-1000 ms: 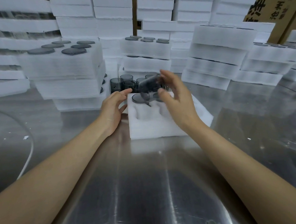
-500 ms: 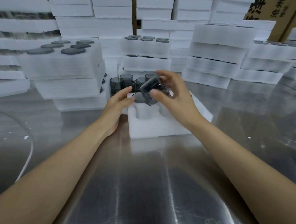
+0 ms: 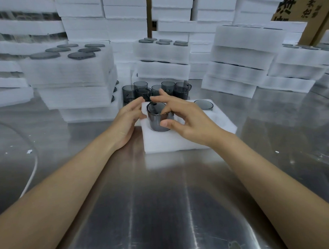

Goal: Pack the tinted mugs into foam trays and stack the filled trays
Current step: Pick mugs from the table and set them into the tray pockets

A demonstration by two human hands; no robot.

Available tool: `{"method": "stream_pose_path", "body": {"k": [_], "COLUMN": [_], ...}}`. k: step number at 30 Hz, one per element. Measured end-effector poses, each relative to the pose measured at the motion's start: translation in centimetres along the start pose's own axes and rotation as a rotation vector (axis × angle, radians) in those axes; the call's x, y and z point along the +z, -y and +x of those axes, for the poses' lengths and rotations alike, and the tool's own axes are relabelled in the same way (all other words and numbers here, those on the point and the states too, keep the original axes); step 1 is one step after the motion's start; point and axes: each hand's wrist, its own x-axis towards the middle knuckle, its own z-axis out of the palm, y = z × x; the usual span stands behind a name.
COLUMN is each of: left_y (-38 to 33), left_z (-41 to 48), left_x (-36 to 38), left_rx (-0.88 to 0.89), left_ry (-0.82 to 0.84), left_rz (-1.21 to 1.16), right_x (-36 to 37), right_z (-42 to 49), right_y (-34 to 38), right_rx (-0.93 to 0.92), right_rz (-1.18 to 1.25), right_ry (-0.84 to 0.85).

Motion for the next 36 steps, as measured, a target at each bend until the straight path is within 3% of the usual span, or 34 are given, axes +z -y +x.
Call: {"method": "stream_pose_path", "body": {"k": [9,18,28,36], "left_y": [0.3,0.1,0.0,0.5], "left_z": [0.0,-0.3,-0.1,0.3], "left_x": [0.0,0.5,0.5,0.4], "left_rx": [0.019,0.028,0.022,0.033], "left_ry": [0.011,-0.025,-0.031,-0.017], "left_rz": [0.033,0.054,0.104,0.165], "right_x": [-0.4,0.1,0.2,0.7], "right_z": [0.5,0.4,0.4,-0.1], "right_y": [0.2,0.8,1.0,0.0], "right_rx": [0.147,0.185,0.089,0.115], "right_rz": [0.058,-0.254,-0.639,-0.731], "right_ry": [0.125,0.169,0.285,0.442]}}
